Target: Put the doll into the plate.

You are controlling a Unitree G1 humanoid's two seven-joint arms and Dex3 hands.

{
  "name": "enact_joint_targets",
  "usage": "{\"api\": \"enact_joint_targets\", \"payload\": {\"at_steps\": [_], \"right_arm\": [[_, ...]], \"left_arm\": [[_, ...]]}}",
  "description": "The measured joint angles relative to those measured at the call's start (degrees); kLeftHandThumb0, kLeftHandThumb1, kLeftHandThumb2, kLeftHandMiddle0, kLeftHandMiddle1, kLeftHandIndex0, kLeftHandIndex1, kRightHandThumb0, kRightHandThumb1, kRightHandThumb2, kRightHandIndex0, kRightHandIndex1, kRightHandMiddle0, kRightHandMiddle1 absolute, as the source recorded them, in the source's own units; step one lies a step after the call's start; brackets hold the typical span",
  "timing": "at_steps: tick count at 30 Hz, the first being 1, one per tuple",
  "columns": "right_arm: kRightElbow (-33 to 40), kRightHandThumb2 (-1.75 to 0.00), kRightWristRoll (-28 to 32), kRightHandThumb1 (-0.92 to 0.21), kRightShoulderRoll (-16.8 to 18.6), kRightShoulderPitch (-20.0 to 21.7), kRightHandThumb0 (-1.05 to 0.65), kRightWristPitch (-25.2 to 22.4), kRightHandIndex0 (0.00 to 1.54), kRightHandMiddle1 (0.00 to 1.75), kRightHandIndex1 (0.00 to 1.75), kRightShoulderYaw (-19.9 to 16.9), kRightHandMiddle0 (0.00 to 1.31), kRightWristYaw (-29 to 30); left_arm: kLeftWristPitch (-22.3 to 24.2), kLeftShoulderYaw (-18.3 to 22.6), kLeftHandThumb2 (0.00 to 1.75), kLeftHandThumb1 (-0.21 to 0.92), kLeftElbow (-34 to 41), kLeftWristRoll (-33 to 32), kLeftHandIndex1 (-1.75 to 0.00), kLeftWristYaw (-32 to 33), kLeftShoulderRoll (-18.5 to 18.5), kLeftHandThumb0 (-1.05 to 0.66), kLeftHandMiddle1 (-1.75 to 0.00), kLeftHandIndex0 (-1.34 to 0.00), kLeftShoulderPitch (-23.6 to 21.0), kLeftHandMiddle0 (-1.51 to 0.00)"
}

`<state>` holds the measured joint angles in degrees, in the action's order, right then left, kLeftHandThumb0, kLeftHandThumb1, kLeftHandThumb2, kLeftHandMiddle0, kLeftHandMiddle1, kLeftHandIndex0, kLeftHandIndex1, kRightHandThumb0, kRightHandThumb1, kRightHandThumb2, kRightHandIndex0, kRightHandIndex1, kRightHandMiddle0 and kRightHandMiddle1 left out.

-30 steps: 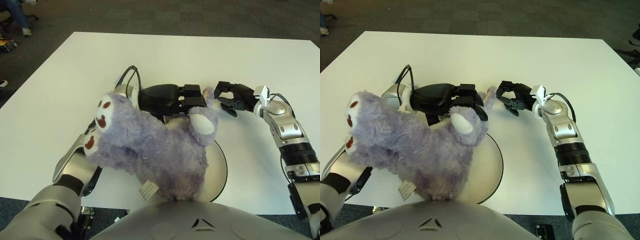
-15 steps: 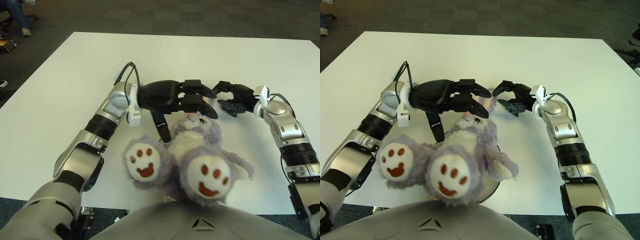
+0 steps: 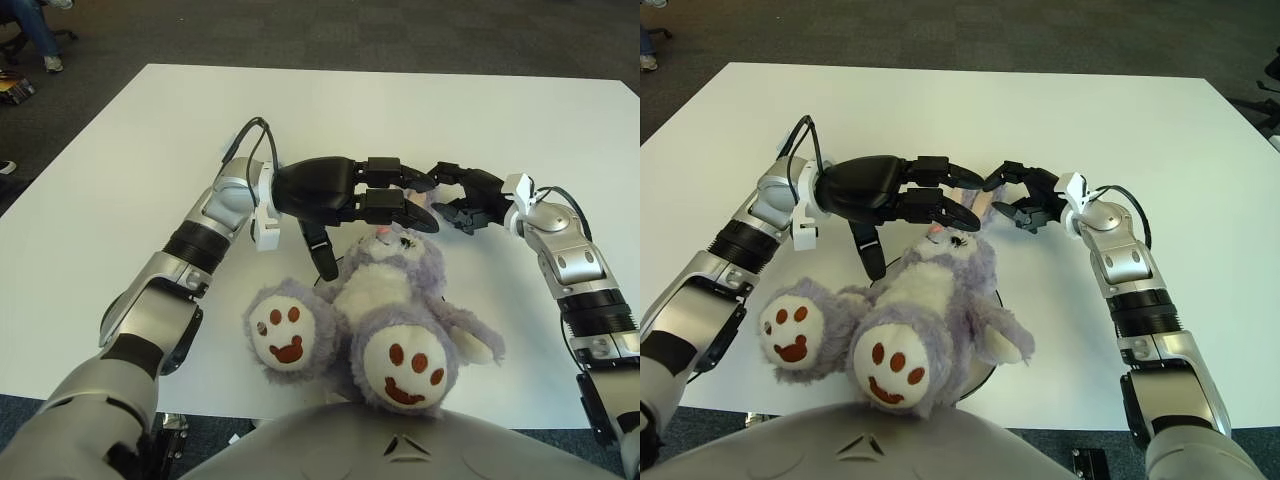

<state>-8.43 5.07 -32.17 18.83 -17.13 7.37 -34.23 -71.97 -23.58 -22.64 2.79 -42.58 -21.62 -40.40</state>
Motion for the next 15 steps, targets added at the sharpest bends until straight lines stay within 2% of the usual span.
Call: {"api": "enact_joint_targets", "payload": {"at_steps": [7, 13, 15], "right_arm": [[1.1, -0.71, 0.0, -0.56, 0.0, 0.0, -0.64, -2.3, 1.21, 1.18, 1.75, -0.1, 0.22, 0.0], [1.2, -0.73, -0.2, -0.56, -0.2, 0.1, -0.61, -2.6, 1.17, 1.16, 1.75, 0.2, 0.16, 0.1], [0.9, -0.8, -0.2, -0.54, -0.2, 0.2, -0.52, -2.3, 1.16, 1.16, 1.75, 0.3, 0.15, 0.0]], "left_arm": [[-0.1, -0.4, 0.45, 0.92, -0.2, 0.2, -0.33, 0.4, -0.2, -0.65, -0.18, 0.0, -0.2, -0.02], [-4.1, -0.3, 0.54, 0.92, -3.6, 1.5, -0.24, 1.5, 0.1, -0.67, -0.03, 0.0, -1.9, 0.0], [-5.9, 0.0, 0.59, 0.92, -6.0, 2.4, -0.18, 2.4, 0.4, -0.67, -0.01, 0.0, -2.6, 0.0]]}}
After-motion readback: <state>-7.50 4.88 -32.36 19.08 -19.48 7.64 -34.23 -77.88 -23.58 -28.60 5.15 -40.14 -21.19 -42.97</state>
